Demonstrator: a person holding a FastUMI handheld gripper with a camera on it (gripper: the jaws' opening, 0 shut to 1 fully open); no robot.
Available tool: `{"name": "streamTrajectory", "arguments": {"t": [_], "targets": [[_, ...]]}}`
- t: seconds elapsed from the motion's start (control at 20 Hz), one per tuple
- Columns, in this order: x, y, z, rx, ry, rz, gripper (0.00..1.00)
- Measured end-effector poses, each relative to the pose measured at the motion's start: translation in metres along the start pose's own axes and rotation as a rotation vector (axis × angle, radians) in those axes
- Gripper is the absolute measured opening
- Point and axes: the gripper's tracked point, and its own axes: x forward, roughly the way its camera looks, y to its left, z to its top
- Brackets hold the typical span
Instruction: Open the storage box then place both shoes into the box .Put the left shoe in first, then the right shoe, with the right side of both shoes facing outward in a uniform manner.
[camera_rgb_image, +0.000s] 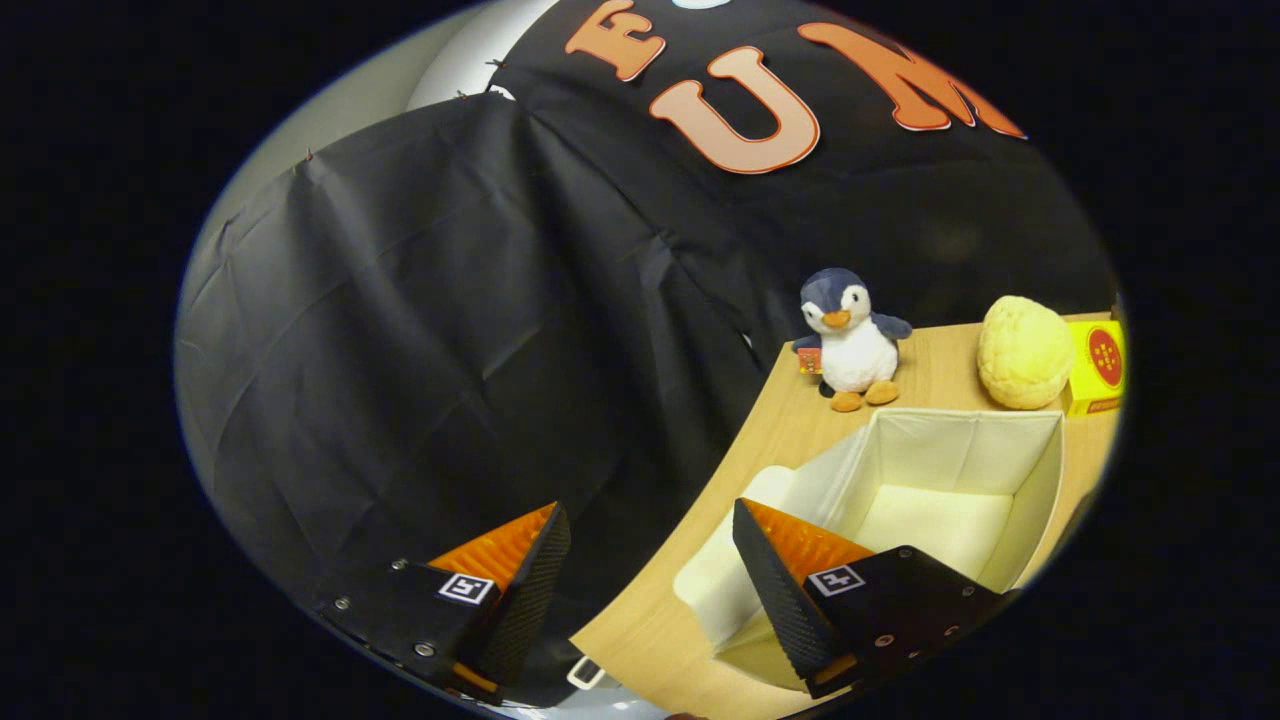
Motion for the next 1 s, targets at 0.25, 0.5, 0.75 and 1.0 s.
{"name": "streamTrajectory", "arguments": {"t": [0.25,0.5,0.75,1.0], "targets": [[-0.034,-0.062,0.006,-0.022,-0.058,-0.137,0.98],[-0.091,-0.143,0.002,-0.043,-0.105,-0.318,0.98],[-0.15,-0.219,-0.021,-0.051,-0.108,-0.489,0.98],[-0.203,-0.276,-0.048,-0.05,-0.107,-0.616,0.98]]}}
